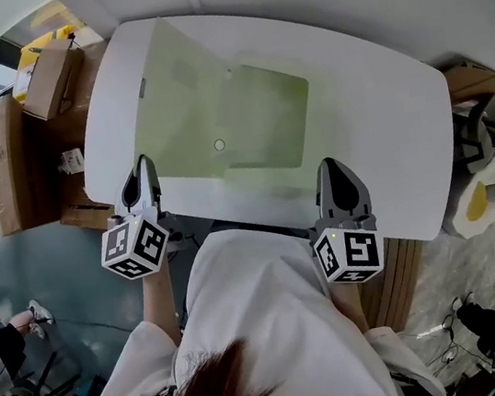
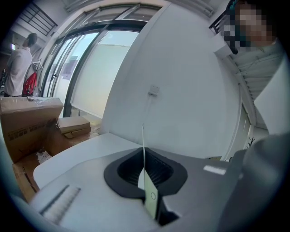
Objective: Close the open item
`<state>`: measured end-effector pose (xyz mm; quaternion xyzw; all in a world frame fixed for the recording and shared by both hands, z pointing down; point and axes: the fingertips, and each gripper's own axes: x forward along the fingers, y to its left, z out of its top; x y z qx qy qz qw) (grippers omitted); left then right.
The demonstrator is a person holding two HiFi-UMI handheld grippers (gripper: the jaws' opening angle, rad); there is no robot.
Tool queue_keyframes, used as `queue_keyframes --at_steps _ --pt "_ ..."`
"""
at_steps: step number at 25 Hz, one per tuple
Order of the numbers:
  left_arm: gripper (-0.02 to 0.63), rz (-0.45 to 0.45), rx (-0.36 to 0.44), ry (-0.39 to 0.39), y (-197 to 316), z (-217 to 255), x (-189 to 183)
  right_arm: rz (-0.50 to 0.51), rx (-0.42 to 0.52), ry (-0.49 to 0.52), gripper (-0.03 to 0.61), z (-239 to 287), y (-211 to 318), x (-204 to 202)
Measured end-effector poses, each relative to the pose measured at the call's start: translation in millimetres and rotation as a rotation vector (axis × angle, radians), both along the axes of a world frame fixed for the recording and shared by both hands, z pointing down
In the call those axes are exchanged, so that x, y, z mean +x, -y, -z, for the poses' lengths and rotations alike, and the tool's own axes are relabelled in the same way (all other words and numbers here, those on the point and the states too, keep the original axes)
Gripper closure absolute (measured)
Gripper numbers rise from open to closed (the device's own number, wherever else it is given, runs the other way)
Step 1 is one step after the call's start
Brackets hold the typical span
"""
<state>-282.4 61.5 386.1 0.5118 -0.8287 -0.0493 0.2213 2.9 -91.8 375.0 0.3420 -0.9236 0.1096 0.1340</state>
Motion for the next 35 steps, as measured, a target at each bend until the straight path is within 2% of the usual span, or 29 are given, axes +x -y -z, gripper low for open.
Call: queue_keyframes --at_steps 17,35 --pt "0.604 -0.058 -0.007 0.107 13 17 38 -0.008 0.005 0.023 0.568 -1 7 14" --pt "0.604 -0.150 -0.005 0.207 31 26 81 0.046 0.022 0.012 0.568 4 6 12"
